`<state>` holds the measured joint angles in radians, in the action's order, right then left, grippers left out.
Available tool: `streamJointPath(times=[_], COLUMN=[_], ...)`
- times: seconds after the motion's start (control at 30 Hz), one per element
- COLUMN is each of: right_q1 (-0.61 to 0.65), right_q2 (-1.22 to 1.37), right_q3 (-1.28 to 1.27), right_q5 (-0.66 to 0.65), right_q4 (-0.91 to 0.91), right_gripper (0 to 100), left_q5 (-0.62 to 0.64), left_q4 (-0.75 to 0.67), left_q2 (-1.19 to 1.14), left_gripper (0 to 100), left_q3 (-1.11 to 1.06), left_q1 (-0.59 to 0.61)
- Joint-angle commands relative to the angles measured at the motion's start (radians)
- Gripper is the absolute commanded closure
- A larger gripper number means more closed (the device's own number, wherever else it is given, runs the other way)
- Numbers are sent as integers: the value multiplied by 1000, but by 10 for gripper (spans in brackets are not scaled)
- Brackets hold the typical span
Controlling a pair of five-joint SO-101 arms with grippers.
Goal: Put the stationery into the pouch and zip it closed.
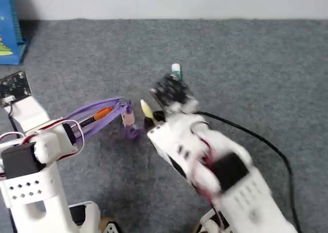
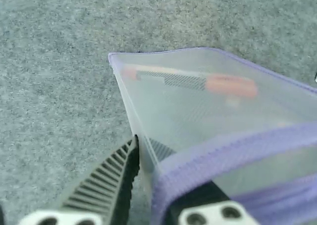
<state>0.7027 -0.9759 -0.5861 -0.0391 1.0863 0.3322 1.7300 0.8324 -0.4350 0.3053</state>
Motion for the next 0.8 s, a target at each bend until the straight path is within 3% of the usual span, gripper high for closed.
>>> streamJointPath(times=[0.0,0.4,0.77], right_q1=[67,104,105], right_q2=[-151,-203,54], right_q3=[40,34,34], right_q5=[-5,77,265], right_q4=[-44,-466,-843], right_gripper=[991,991,991], left_q5=[20,28,28], left_q4=[18,17,18], left_q2=[-6,-6,-6], left_gripper=[990,990,990], left_q3=[56,50,50], left_q1=[-11,-11,-11])
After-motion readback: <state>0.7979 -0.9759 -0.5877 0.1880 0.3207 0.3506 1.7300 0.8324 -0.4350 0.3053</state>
